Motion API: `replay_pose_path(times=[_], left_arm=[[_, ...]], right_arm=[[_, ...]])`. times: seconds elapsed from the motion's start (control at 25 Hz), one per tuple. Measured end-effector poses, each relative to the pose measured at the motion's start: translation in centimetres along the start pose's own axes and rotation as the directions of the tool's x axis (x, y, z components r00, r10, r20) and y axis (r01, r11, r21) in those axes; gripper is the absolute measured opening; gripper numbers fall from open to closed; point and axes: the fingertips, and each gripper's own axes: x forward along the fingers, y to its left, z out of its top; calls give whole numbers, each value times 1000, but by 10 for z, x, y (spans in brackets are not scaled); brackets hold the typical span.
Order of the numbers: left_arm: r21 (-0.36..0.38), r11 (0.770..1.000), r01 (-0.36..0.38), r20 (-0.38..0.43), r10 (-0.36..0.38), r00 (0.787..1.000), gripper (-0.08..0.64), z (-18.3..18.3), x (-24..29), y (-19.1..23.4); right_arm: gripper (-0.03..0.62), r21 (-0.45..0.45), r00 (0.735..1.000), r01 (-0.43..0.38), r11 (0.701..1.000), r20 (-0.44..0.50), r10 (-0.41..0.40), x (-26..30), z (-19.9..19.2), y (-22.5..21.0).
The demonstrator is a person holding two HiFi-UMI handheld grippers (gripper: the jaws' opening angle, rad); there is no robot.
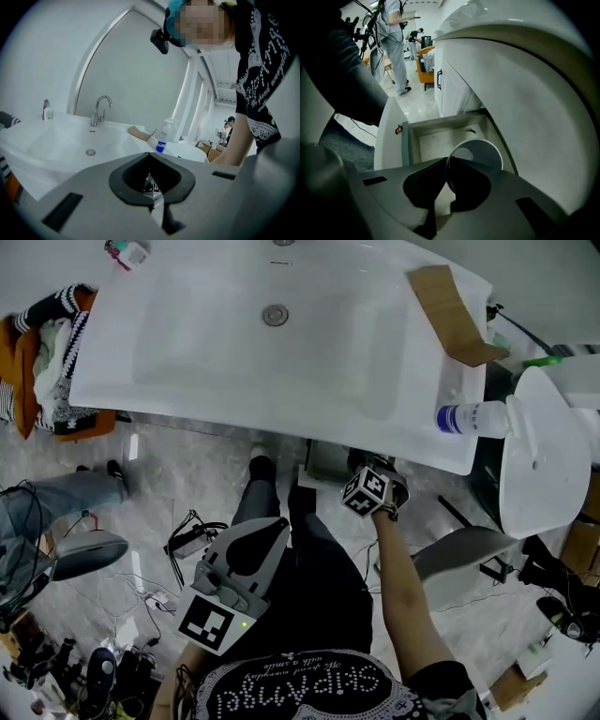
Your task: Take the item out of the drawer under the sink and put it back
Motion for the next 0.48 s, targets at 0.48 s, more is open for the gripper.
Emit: replay_pose_path(times=[0.48], left_arm=[[-25,999,-27,-30,26,999,0,-9,-3,2]], right_arm=[[25,-33,998,-25,999,-58,23,19,-5,-7]])
